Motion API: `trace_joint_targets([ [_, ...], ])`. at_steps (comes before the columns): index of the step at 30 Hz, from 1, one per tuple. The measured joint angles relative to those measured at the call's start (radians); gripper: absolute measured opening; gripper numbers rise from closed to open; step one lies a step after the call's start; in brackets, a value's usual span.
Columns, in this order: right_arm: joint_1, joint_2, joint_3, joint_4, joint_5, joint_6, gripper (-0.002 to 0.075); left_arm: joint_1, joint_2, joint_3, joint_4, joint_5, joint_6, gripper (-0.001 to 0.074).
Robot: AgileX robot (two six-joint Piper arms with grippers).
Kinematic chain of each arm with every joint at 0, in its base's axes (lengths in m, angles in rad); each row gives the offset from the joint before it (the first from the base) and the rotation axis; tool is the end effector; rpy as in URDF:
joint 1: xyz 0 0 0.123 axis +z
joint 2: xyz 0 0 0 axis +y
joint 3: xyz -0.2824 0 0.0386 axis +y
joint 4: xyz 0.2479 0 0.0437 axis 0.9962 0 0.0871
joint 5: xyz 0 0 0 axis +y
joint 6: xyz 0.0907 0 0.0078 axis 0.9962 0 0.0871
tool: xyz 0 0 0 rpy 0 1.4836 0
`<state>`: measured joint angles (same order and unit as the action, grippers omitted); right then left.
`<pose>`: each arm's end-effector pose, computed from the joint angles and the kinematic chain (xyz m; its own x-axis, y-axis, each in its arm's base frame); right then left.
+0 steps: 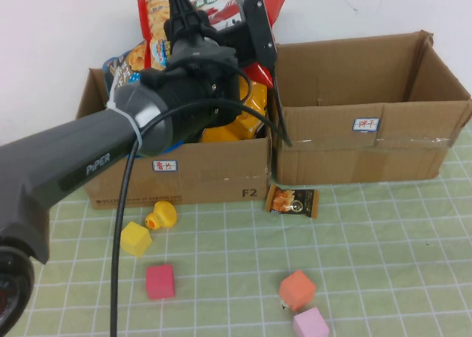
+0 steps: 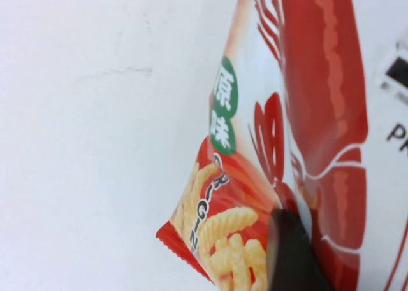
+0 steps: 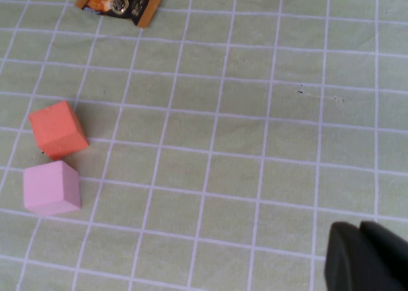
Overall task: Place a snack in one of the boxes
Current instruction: Place the potato chip in the potato chip box
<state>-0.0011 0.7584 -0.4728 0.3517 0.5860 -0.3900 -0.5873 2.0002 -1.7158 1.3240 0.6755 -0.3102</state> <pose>0.1367 0.0172 0.2560 -0.6700 -0.0907 -0.7368 -0.2009 0.9776 0.0623 0.4217 -0.2143 0.3085 -0.2060 0.9132 -0.3516 0.2422 0.3957 0.8858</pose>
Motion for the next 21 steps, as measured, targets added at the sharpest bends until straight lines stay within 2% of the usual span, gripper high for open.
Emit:
trace_joint_targets([
  [6, 0.0, 0.0, 0.0, 0.0, 0.0, 0.0, -0.0002, 0.002, 0.017, 0.0, 0.002, -0.023, -0.091, 0.032],
  [12, 0.0, 0.0, 0.0, 0.0, 0.0, 0.0, -0.0002, 0.002, 0.017, 0.0, 0.058, -0.002, -0.221, 0.0615],
  [14, 0.0, 0.0, 0.0, 0.0, 0.0, 0.0, -0.0002, 0.002, 0.017, 0.0, 0.074, 0.021, -0.235, 0.0657],
  [18, 0.0, 0.0, 0.0, 0.0, 0.0, 0.0, -0.0002, 0.0, 0.017, 0.0, 0.076, 0.111, -0.246, 0.068],
  [21, 0.0, 0.0, 0.0, 0.002, 0.0, 0.0, -0.0002, -0.009, 0.017, -0.002, 0.076, 0.201, -0.243, 0.0659],
])
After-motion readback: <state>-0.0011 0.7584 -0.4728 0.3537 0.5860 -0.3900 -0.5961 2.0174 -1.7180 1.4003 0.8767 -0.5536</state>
